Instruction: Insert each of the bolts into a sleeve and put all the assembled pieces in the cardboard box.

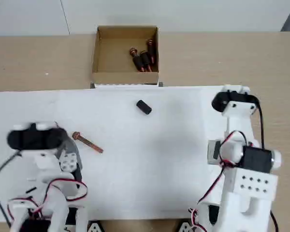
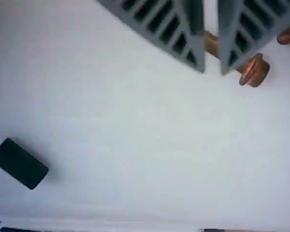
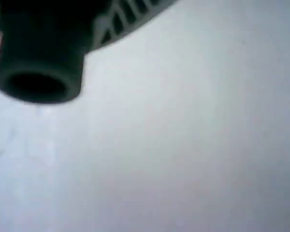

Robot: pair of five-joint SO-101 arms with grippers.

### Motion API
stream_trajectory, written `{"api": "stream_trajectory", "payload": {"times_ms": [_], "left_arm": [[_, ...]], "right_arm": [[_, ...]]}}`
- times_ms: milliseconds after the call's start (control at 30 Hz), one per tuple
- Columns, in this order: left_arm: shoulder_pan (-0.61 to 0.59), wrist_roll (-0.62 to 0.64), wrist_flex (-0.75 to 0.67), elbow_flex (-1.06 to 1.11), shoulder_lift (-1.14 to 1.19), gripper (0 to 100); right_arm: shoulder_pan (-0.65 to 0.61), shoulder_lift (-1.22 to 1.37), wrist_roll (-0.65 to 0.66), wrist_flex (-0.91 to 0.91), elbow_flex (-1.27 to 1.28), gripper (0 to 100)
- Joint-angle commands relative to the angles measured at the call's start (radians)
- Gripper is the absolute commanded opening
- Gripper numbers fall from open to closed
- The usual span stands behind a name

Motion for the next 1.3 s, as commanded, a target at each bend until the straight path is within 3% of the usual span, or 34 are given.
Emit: {"api": "stream_trajectory", "payload": {"times_ms": [0, 300, 567, 833, 1100, 1267], "left_arm": [[-0.011, 0.086, 0.026, -0.196, 0.235, 1], [-0.015, 0.31, 0.183, -0.568, 0.753, 1], [-0.011, 0.529, 0.244, -0.67, 1.142, 1], [-0.017, 0.626, 0.238, -0.707, 1.404, 1], [-0.017, 0.641, 0.157, -0.72, 1.496, 1], [-0.017, 0.641, 0.12, -0.72, 1.548, 10]], "right_arm": [[0.053, -0.059, -0.009, -0.028, 0.014, 0.4], [0.094, -0.087, -0.011, -0.031, 0.018, 0.4], [0.088, -0.087, -0.103, -0.031, 0.018, 0.4], [0.088, -0.087, -0.106, -0.058, 0.02, 0.4], [0.088, -0.079, -0.103, -0.099, 0.025, 0.4], [0.087, -0.079, -0.097, -0.148, 0.077, 0.4]]}}
